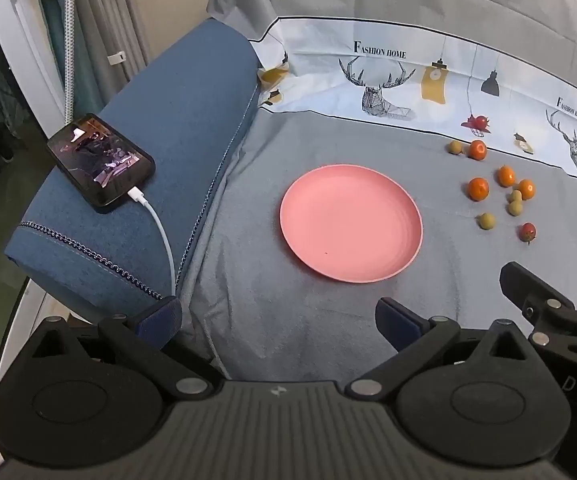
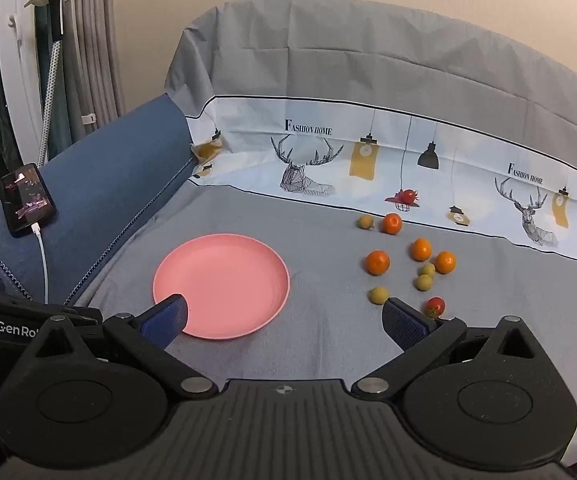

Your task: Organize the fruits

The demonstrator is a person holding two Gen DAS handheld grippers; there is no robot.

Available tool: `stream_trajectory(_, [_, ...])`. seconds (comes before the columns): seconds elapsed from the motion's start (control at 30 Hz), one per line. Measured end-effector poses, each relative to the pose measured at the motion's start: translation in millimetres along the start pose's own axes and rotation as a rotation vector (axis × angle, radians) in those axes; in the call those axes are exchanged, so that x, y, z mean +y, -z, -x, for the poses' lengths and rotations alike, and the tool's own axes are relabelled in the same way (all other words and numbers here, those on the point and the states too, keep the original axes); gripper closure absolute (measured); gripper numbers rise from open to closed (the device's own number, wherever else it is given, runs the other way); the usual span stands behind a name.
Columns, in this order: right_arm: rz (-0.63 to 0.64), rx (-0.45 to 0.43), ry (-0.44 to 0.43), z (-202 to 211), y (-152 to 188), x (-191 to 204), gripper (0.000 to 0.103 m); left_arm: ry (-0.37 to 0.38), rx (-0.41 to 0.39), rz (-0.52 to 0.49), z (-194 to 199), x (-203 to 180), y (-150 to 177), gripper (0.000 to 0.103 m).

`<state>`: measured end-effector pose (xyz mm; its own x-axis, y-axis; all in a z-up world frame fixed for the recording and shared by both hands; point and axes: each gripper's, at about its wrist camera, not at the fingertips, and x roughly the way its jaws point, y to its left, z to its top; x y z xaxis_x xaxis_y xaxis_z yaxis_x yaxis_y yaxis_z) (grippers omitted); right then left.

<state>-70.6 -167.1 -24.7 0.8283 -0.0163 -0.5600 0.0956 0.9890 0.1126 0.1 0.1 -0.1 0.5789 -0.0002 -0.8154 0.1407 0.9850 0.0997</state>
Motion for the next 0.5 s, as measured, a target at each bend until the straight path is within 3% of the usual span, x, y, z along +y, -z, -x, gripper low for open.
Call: stream_trajectory(0.5, [0.003, 0.005, -0.005, -0.6, 1.9, -0.8, 0.001, -0.005, -0.009, -0.005, -3.4, 3.5, 3.4, 0.000])
